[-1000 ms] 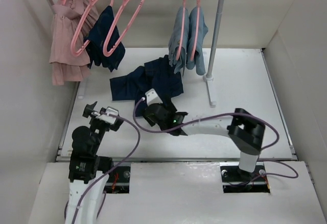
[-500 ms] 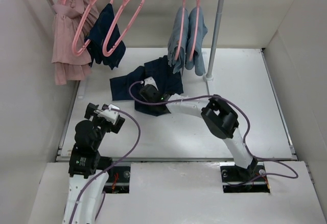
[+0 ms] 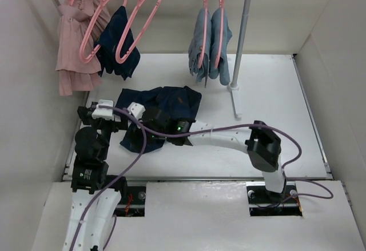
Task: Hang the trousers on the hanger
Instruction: Flatten out the trousers at the center of the board.
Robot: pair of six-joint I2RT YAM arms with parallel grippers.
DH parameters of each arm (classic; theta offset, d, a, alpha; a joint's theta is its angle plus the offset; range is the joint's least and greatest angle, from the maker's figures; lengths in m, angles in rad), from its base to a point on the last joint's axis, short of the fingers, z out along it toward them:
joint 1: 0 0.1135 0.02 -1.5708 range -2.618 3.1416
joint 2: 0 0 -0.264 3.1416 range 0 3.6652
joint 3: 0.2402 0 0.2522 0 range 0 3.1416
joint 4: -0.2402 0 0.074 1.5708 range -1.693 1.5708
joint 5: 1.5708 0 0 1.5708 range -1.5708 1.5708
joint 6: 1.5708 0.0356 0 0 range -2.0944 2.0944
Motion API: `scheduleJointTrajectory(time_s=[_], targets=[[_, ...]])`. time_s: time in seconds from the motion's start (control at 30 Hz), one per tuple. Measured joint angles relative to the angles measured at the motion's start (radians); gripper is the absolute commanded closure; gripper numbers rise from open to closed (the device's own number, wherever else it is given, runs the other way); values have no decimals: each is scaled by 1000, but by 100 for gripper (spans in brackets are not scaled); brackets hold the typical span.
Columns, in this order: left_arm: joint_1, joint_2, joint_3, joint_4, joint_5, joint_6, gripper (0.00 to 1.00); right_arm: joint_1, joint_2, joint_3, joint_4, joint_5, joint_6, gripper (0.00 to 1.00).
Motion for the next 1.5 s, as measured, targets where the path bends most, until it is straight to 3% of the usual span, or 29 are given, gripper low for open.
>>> scheduleJointTrajectory(time_s=[0.17,0.3,0.47,0.6,0.67,0.7,0.73,0.77,0.83,0.87,0.97,1.07,1.1,1.13,1.17,1.2,1.23,1.27,1.37,1.4,1.5], targets=[[1,63,15,2,5,-10,0,-46,-172,-189,109,-37,82,0],[3,152,8,-52,64,61,0,-150,-274,-358,138,43,202,0],[0,407,20,-167,182,188,0,-276,-274,-390,112,143,343,0],[-63,627,68,-239,224,234,0,-323,-224,-352,109,197,414,2],[-121,666,76,-244,238,245,0,-328,-165,-319,107,203,420,14],[-146,673,76,-243,241,248,0,-328,-132,-306,105,202,420,33],[-172,677,76,-241,240,253,0,-327,-105,-298,100,196,416,45],[-196,680,73,-231,235,256,0,-327,-78,-298,97,193,421,68],[-210,687,68,-214,218,258,3,-327,-53,-326,85,192,432,100],[-211,691,63,-202,206,258,5,-323,-61,-369,82,197,454,100],[-210,706,39,-178,180,261,16,-322,-137,-482,90,205,471,100],[-212,712,30,-178,196,274,43,-303,-304,-628,54,213,483,100],[-216,712,29,-179,204,277,56,-291,-364,-664,28,214,487,100],[-223,712,28,-179,209,282,91,-278,-419,-691,5,211,487,100],[-235,712,27,-179,215,283,100,-265,-471,-713,-16,206,488,100],[-249,712,26,-178,217,291,100,-253,-523,-734,-39,195,489,94],[-259,712,22,-177,219,294,100,-245,-563,-749,-59,188,491,79],[-271,712,17,-177,220,296,100,-239,-606,-764,-81,183,497,43],[-302,710,-3,-194,225,320,100,-237,-716,-788,-155,196,505,6],[-312,700,-8,-211,229,337,100,-237,-741,-785,-170,209,505,0],[-346,591,-13,-314,272,447,100,-237,-748,-720,-211,256,506,0]])
